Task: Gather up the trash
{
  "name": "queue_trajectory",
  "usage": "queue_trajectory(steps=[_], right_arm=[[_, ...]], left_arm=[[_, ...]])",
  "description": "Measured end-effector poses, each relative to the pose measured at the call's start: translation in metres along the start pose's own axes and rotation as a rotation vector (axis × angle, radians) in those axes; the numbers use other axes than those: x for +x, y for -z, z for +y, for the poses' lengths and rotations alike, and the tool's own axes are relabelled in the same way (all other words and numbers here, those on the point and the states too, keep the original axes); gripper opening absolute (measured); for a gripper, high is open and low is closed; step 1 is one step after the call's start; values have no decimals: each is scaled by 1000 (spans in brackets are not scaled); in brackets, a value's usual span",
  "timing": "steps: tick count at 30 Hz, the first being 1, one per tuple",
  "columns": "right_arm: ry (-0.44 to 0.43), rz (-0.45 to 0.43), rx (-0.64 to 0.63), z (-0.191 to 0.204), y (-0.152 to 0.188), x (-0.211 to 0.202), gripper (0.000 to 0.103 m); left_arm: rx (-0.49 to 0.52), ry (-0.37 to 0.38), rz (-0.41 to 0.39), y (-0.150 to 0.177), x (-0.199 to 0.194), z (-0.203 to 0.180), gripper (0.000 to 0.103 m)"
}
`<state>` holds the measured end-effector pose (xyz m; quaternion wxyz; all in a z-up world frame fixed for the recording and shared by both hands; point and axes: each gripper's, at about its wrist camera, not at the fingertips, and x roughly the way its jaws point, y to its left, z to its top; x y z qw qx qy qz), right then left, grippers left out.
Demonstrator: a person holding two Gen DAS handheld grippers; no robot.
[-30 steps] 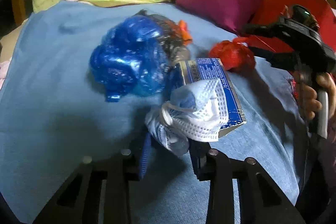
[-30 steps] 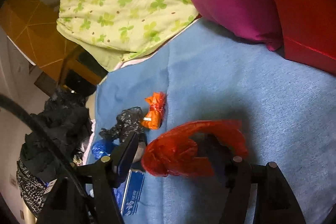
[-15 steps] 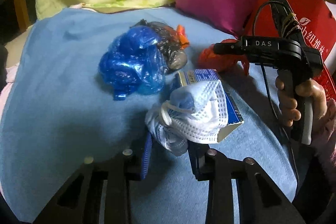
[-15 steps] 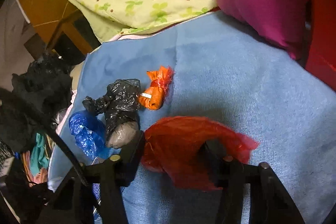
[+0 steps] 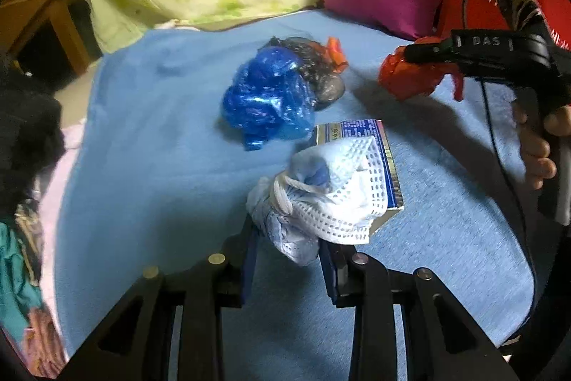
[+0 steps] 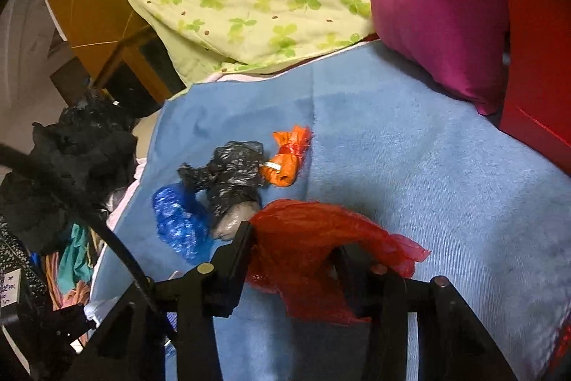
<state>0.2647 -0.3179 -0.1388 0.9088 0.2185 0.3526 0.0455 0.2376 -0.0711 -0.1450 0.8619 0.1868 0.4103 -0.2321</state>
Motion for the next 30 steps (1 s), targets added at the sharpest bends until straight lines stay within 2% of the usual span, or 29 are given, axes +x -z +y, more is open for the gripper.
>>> queue_trajectory(steps=[6,9,11,16,19,27,30], right_arm=[[-14,-17,-37,16,9,-17,47],[-24,-5,-32,20,17,-22,47],[-30,0,-28,20,23,-27,47],[-56,11,2,17,37,-42,47],[-68,16,13,15,39,-45,47],[-78,34,17,13,39,-40,47],[-79,32,14,15,39,-40,47]], left_arm=[[40,-47,-9,4,-9,-4,35],[48,-54,-8,6,-13,-6,45],[41,-41,-17,7,-17,-2,47],[-65,-15,14,9,-12,31,47],[-139,30,36,11,-5,50,47],[-190,29,94,10,28,56,47],[-265,52,96,8,37,66,47]])
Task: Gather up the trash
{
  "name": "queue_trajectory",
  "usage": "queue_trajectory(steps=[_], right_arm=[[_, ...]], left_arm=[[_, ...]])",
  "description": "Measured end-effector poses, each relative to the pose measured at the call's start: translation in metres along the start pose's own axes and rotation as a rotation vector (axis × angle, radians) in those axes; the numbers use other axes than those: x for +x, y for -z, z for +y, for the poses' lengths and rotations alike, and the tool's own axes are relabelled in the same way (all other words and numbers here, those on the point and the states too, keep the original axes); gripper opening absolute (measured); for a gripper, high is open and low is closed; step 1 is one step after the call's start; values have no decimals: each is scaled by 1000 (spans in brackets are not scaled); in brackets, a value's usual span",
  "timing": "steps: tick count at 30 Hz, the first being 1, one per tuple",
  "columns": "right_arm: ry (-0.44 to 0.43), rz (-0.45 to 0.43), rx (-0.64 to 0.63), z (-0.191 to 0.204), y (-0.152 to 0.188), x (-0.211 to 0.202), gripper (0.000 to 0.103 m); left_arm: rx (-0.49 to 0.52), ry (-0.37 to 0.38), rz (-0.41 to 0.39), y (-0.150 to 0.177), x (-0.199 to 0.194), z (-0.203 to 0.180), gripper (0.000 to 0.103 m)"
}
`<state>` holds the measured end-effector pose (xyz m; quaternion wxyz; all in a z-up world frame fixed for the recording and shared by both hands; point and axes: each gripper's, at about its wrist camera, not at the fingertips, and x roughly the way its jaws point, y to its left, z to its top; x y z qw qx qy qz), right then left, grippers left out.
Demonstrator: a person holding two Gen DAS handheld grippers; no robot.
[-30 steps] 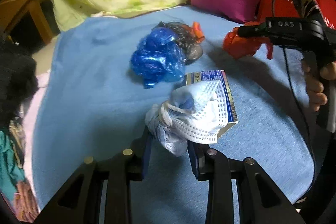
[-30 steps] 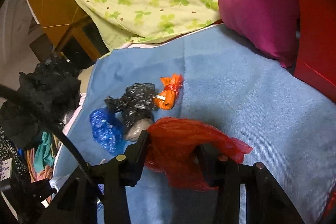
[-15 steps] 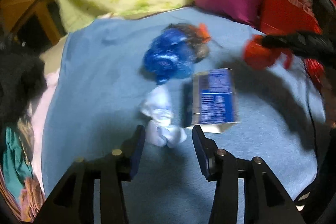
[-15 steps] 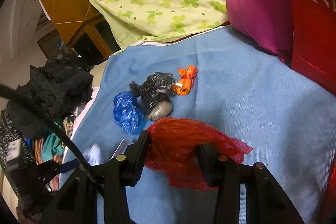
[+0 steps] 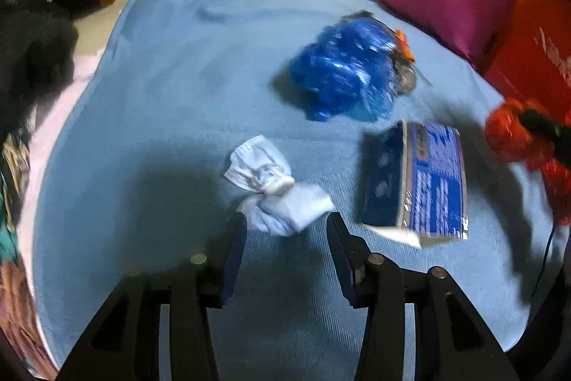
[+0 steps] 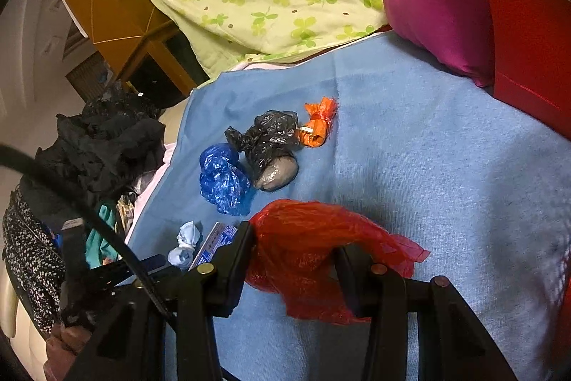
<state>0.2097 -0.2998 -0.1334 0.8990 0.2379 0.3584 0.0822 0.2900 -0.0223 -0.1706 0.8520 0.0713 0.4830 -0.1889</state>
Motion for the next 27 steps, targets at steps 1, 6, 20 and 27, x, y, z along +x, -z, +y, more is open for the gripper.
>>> queue_trajectory(steps=[1,6,20,27], right_arm=[[-1,0,0,0,0,1,47],[13,3,-17,4,1,5,47],[8,-63,-44,11,3,-8,47],[-2,-98,-45,19,11,-32,47]], left_arm=[[-16,12,-7,-1,0,3,47],[-59,31,-27,-8,10,5,38],[15,-144,-162,-9,-32,-28,12],[58,-232,-277,-8,-84,-52,12]])
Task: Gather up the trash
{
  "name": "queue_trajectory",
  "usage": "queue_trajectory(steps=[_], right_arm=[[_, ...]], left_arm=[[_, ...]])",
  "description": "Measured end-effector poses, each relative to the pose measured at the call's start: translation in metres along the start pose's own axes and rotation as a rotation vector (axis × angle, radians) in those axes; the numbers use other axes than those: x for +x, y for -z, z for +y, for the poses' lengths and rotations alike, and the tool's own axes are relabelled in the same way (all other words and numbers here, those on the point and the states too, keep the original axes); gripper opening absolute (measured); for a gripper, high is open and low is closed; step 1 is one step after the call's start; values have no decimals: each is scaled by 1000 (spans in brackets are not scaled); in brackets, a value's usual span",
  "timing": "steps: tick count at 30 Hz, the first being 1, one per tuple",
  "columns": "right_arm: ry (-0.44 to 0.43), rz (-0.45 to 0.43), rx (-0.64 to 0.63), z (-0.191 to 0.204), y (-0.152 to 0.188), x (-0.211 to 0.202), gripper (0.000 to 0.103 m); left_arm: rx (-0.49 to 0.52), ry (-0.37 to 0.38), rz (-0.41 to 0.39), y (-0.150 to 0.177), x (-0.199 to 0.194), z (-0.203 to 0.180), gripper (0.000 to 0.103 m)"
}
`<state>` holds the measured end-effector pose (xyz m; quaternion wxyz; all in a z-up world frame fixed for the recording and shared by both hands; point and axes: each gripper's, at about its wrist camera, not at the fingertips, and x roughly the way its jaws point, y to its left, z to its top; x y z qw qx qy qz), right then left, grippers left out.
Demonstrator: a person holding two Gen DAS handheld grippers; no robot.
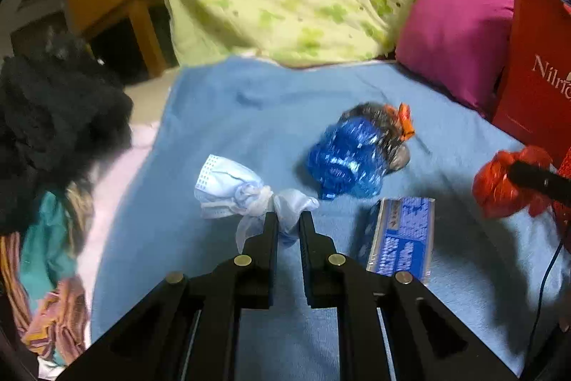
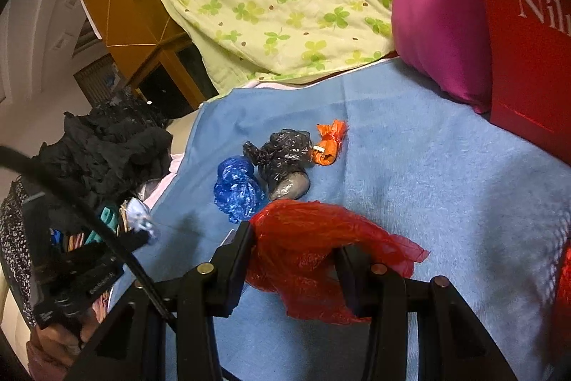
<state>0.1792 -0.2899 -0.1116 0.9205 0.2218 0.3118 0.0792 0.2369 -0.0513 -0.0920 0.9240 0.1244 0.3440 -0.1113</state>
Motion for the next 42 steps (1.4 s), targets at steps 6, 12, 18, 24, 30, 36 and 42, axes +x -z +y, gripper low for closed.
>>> queue_trajectory(steps=[6,12,18,24,30,36,42], right_arm=[[-15,-63,-6,5,7,-57,47],[12,-150,-16,4,4,-132,47],[75,-238,-25,-6,1,-206,47],[132,-302,-8,-29,2,-262,47],[183,-343,28,-59,3,-298,47],[215,-361,58,-86,1,-315,47],[254,-354,125,-121,1,-318,47]], left_arm=[[55,-19,-70,-8,-44,-24,12],[144,19,-158,-19,-96,-75,12],[234,81,-253,-32,-148,-131,12],[322,134,-324,-43,-184,-187,12],[393,165,-357,-50,-201,-232,12],[436,186,-364,-54,-203,-264,12],[471,222,-346,-57,-195,-294,12]])
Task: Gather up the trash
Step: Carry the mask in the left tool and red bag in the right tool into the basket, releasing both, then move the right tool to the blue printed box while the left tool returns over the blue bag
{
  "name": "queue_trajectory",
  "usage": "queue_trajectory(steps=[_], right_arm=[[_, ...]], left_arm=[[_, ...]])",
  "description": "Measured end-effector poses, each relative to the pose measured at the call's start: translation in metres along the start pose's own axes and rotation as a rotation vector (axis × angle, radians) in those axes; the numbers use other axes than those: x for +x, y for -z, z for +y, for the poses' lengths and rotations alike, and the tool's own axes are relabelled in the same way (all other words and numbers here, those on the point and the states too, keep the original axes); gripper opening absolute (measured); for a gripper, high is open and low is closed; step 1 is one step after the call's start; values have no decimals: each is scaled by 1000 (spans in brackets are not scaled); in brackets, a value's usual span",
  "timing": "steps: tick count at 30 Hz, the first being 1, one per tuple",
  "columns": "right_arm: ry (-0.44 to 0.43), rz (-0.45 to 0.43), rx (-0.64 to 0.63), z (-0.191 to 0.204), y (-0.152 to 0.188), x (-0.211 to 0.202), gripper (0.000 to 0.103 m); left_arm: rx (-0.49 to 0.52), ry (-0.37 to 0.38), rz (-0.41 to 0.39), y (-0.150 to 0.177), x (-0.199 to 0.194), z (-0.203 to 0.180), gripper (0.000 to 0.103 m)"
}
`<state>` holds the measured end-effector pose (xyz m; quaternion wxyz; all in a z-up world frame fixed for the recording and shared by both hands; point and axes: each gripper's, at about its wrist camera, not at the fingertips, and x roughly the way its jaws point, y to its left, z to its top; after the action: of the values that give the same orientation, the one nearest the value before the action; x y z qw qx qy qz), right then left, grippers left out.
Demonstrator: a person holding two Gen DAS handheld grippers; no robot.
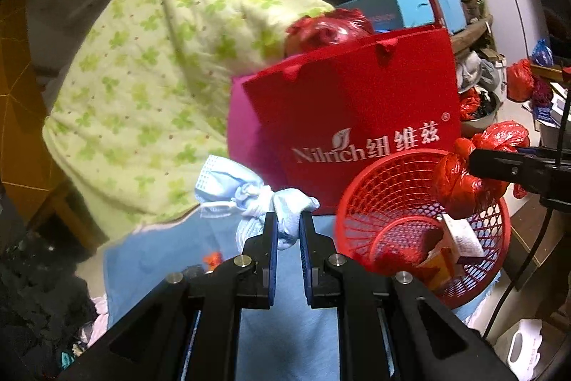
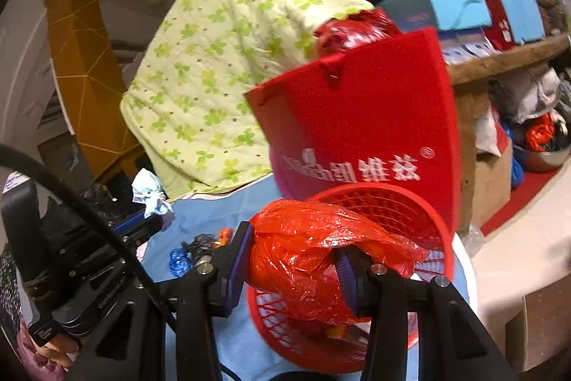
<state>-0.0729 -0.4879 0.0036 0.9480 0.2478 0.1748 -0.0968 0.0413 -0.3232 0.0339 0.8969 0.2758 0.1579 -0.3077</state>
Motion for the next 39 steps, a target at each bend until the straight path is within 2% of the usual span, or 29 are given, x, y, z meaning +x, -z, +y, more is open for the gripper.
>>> queue_trajectory(steps=[5,10,12,14,17,22,29,34,36,39], right_arm=[[41,23,58,-29,0,9,49],[44,64,153,-58,6,22,52],[30,75,199,-69,9,29,54],[33,81,224,-76,11,34,60],[33,72,240,-79,13,36,60],[25,50,191,-59,12,34,60],[-47,65,44,12,9,45,60],[-116,90,-92,82,13,64,60],[-150,112,-146,114,18,76,60],[-184,151,-186,144,29,98,60]], left_arm=[[9,91,-5,-5,16,-22,13],[-38,285,12,-2,45,-38,17],[-71,359,40,3,58,-38,28],[-104,401,63,10,68,-35,52],[-124,400,62,21,68,-25,56],[-138,341,74,41,61,5,61],[-193,131,125,100,48,78,69],[-276,-35,180,150,49,150,69],[-339,-99,199,175,49,183,69],[-444,-156,223,211,52,223,69]])
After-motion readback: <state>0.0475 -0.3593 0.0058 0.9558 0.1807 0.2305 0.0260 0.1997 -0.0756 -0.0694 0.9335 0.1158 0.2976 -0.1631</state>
